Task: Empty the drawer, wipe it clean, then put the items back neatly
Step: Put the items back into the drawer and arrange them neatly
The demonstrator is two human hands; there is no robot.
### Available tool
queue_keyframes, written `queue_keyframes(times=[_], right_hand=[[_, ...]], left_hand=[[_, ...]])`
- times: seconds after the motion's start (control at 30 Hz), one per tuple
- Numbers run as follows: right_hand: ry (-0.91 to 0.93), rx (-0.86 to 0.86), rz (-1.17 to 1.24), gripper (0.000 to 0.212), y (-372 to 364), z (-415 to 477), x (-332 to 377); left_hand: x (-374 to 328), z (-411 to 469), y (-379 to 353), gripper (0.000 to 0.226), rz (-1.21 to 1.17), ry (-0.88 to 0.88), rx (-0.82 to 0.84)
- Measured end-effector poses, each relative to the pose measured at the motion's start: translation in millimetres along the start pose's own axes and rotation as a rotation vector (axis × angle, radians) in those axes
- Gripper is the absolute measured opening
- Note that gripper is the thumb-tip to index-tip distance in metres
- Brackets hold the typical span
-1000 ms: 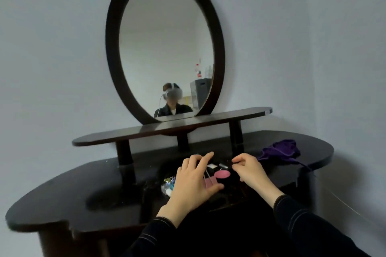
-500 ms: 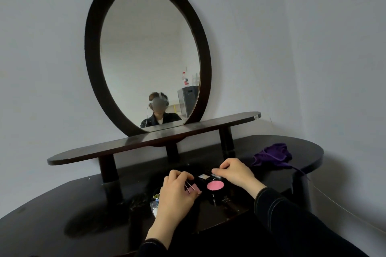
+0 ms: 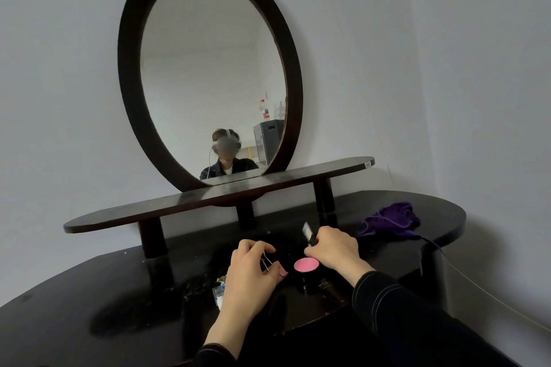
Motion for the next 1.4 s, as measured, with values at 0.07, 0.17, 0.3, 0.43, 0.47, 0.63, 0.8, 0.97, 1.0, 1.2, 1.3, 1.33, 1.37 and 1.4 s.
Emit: queue_keyframes(times=[0.07, 0.17, 0.3, 0.43, 0.47, 0.63, 0.8, 0.97, 1.0, 1.2, 1.3, 1.33, 1.37, 1.4], right_hand=[[-0.037, -0.045, 0.04, 0.022, 3, -1, -3], [-0.133, -0.047, 0.274, 0.02, 3, 0, -17], [-0.259, -0.082, 0.909, 0.017, 9, -1, -31], [-0.173, 0.01, 1.07, 0.01, 14, -19, -3], [-0.133, 0.034, 1.064, 0.008, 16, -25, 5], [0.041, 0.267, 1.111, 0.024, 17, -54, 39], [0.107, 0.349, 1.073, 0.022, 13, -61, 45], [0.166, 0.452, 1.107, 0.032, 8, -68, 56], [0.168, 0.459, 1.118, 0.032, 8, -68, 56], [-0.114, 0.241, 1.132, 0.029, 5, -50, 23], [-0.212, 0.124, 1.179, 0.032, 6, -48, 8], [-0.237, 0.102, 1.224, 0.032, 8, -50, 4], [-0.261, 0.098, 1.287, 0.033, 9, -54, 2], [-0.275, 0.11, 1.348, 0.033, 12, -59, 1]], left_hand=[[-2, 0, 2, 0.022, -0.013, 0.002, -0.012], [-3, -1, 6, 0.02, -0.036, 0.004, -0.027], [-6, -3, 10, 0.018, -0.063, 0.004, -0.058], [-16, 0, 13, 0.013, -0.064, -0.044, -0.102], [-19, 0, 14, 0.016, -0.064, -0.059, -0.107], [-29, -2, 23, 0.028, -0.119, -0.133, -0.145], [-38, -4, 25, 0.02, -0.149, -0.18, -0.152], [-45, -6, 28, 0.014, -0.139, -0.214, -0.167], [-48, -7, 31, 0.013, -0.136, -0.234, -0.192], [-27, -10, 52, 0.011, -0.426, -0.014, -0.327], [-22, -14, 56, 0.01, -0.467, 0.029, -0.334], [-26, -19, 58, 0.01, -0.446, 0.006, -0.332], [-32, -25, 59, 0.008, -0.412, -0.022, -0.316], [-38, -31, 60, 0.008, -0.378, -0.044, -0.295]])
Point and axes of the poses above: each hand's wrist, its own z-axis towards the middle knuckle, its own y-axis out of the back of the hand, x = y × z, the point moved 9 cm from there along z, towards the middle knuckle, and after that the axes turned 8 degrees about -x, right-handed, at the moved point
